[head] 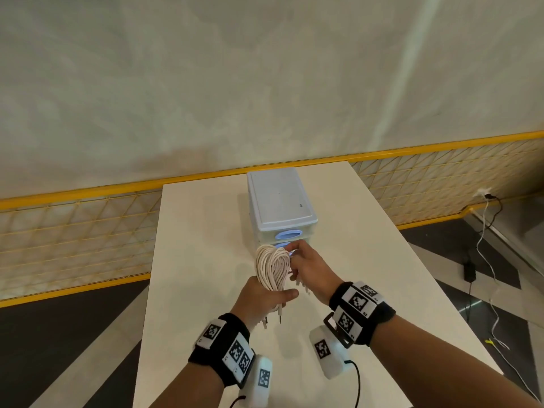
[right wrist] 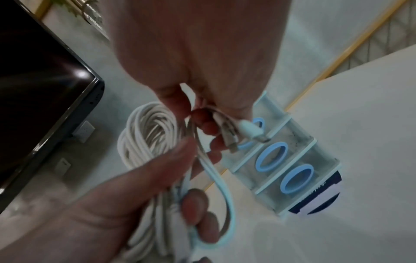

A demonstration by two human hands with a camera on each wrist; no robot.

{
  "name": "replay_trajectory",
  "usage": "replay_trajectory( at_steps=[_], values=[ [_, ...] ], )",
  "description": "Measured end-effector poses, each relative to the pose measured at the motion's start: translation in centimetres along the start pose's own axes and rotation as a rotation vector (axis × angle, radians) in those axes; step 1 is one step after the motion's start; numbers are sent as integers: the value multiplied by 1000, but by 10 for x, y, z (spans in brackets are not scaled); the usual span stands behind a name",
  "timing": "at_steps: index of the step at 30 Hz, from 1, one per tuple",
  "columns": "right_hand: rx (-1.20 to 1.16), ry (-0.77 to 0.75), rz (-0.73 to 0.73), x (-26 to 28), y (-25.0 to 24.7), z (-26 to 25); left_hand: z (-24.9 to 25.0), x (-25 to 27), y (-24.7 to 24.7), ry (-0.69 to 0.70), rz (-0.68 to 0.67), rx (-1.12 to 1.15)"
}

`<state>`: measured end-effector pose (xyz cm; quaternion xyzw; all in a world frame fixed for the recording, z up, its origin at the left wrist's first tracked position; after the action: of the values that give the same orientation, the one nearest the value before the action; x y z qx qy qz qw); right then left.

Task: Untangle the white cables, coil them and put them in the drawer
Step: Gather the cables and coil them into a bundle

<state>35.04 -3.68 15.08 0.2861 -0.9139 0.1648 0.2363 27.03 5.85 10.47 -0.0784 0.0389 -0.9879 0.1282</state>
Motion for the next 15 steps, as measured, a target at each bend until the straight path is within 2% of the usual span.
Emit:
replay_trajectory(
  at_steps=[3,10,15],
  values=[
    [-153,28,-58,4,7,0,2,1,5,24,43,89],
    [-230,39,-164,5,21,11,15,0,6,98,32,113],
    [-205,49,-46,7,15,11,13,-1,12,75,15,84]
  ],
)
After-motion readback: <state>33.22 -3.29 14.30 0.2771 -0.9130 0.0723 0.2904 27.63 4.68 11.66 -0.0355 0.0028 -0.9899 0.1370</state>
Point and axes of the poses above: each hand's wrist, its own x-axis away from the middle knuckle, its own y-axis out of the palm, z = x × y, the point moved 6 cm from there along -x, towards the middle knuckle, and after that the axes turned 15 degrees about y, right-handed, at the moved point
